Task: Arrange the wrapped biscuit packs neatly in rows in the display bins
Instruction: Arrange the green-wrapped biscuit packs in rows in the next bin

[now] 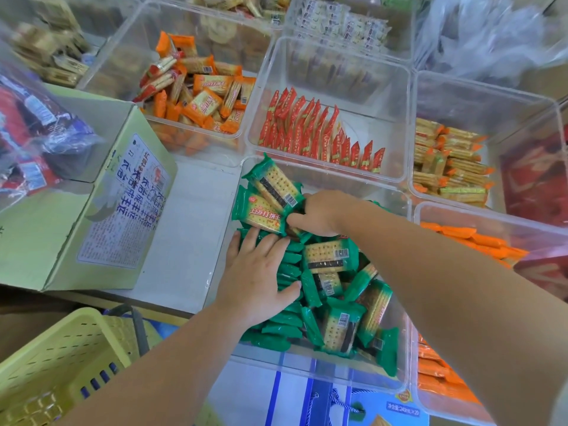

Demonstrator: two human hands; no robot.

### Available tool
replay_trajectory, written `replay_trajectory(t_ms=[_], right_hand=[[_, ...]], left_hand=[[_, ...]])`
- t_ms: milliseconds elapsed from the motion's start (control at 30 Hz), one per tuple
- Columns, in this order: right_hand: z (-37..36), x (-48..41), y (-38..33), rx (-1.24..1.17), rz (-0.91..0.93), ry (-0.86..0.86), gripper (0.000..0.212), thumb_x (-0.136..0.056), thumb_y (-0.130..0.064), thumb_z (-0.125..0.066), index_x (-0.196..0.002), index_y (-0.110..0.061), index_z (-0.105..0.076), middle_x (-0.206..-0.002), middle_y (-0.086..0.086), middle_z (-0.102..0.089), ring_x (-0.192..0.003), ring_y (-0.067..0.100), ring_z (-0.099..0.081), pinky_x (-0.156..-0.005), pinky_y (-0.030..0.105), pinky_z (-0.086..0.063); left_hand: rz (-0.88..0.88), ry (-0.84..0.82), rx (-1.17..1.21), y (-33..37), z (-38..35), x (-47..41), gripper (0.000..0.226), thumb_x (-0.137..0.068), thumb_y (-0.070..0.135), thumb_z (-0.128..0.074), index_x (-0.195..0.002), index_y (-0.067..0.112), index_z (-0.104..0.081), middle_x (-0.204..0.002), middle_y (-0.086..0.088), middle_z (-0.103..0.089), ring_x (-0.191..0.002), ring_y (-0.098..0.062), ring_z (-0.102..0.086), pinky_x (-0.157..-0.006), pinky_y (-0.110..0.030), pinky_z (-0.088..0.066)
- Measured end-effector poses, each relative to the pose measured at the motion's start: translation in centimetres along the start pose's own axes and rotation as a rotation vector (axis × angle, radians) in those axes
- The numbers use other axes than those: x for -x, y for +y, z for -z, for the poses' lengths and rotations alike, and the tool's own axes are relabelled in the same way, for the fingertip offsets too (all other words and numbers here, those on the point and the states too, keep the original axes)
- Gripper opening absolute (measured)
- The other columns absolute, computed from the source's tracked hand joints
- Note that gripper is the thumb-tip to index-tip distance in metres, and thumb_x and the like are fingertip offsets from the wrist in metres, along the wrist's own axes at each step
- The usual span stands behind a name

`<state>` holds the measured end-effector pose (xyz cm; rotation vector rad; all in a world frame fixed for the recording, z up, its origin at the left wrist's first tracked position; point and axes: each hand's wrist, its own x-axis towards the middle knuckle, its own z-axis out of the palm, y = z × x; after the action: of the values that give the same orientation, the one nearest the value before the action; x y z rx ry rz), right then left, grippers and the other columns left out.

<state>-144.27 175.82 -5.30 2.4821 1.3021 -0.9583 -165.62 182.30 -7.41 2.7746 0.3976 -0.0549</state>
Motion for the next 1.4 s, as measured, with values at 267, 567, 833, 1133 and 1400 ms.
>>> replay_trajectory(t_ms=[267,567,833,1133,1400], right_hand=[[0.1,0.5,-0.4,-0.175,-0.066,-0.12,0.084,-0.06,-0.086,-0.024,-0.1,-0.025,-0.064,-0.094,0.001,-0.065,-0.086,0.02,-0.059,-0.08,0.037,-0.048],[0.7,0.6,-0.3,-0.353,-0.088,-0.211,0.06,-0.07,-0.075,-0.044,-0.1,-0.028,-0.064,-0.105,0.002,-0.067,-0.092,0.019,-0.061,-0.077,0.036,-0.044],[1.7,0.8,-1.5,-0.225,-0.165,-0.354,0.08,-0.074,-0.079,-0.048,-0.131,-0.023,-0.052,-0.133,0.006,-0.049,-0.11,0.03,-0.05,-0.086,0.042,-0.039],[2.4,1.0,-2.2,-0.192,-0.204,-0.379,0.059,-0.083,-0.074,-0.047,-0.115,-0.024,-0.048,-0.123,0.009,-0.048,-0.103,0.029,-0.047,-0.078,0.037,-0.036],[2.8,1.8,-1.9,-0.243,-0.181,-0.576,0.072,-0.088,-0.083,-0.032,-0.136,-0.031,-0.048,-0.127,0.002,-0.051,-0.106,0.022,-0.05,-0.098,0.036,-0.034]], left_hand=[[-0.001,0.018,0.015,-0.1,-0.1,-0.1,0.072,-0.076,0.068,-0.05,-0.136,0.028,-0.049,-0.133,0.011,-0.052,-0.138,-0.024,-0.034,-0.119,-0.055,-0.019],[-0.01,0.037,0.006,-0.1,-0.3,-0.1,0.069,-0.074,0.068,-0.052,-0.131,0.028,-0.05,-0.129,0.01,-0.053,-0.135,-0.025,-0.036,-0.118,-0.057,-0.022],[-0.006,0.032,0.005,-0.2,-0.3,-0.1,0.069,-0.073,0.067,-0.052,-0.128,0.025,-0.052,-0.127,0.009,-0.053,-0.134,-0.025,-0.037,-0.117,-0.056,-0.024],[-0.002,0.024,-0.01,-0.3,-0.4,-0.2,0.073,-0.073,0.068,-0.05,-0.13,0.023,-0.053,-0.127,0.009,-0.051,-0.136,-0.025,-0.035,-0.117,-0.056,-0.024],[-0.009,0.02,-0.02,-0.2,-0.5,-0.2,0.072,-0.074,0.069,-0.048,-0.129,0.023,-0.051,-0.126,0.007,-0.051,-0.136,-0.026,-0.035,-0.116,-0.056,-0.025]])
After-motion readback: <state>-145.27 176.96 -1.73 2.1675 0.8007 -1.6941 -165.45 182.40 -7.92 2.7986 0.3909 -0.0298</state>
